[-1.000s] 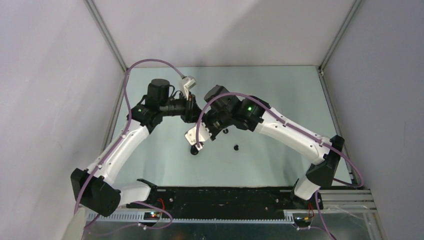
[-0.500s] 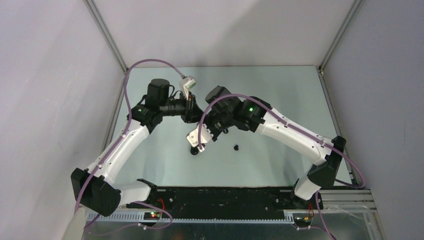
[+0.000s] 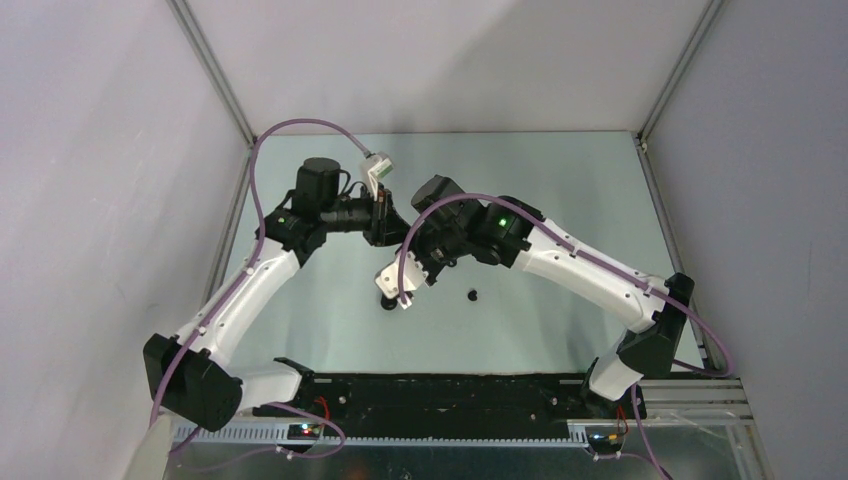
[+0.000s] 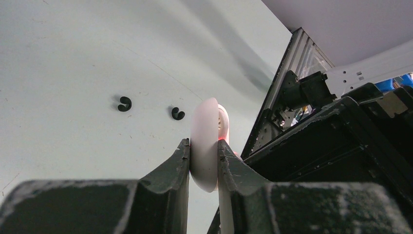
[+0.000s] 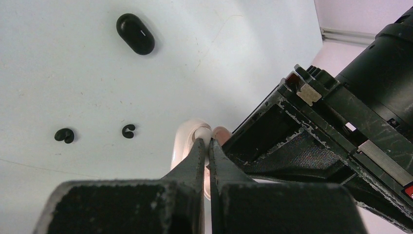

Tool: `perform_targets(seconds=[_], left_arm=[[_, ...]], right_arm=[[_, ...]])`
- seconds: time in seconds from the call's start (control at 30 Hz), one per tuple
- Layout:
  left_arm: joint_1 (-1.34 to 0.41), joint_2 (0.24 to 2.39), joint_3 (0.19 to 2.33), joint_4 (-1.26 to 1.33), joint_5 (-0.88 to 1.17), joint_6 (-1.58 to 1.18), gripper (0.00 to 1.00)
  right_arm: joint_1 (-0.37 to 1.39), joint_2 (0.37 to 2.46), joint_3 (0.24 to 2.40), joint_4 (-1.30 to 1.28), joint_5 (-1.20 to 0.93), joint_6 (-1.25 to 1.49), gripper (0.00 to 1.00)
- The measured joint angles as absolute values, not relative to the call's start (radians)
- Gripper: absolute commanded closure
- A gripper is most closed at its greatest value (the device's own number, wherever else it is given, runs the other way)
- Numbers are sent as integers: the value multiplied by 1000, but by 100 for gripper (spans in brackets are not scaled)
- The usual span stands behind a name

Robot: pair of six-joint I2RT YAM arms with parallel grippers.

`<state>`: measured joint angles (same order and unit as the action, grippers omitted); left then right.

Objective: Insert the wireless bluetooth earbuds into the charging case
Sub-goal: Insert the left earbud into the left side groove of the charging case.

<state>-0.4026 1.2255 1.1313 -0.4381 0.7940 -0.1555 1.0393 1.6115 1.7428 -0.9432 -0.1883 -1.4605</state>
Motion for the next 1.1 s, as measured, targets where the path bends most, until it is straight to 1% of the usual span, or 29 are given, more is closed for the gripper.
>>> perform_targets(seconds=[1.1], left_arm=[[-370, 1243, 1126, -409, 825, -211, 100]], right_arm=[[1033, 1612, 1746, -945, -160, -1496, 100]])
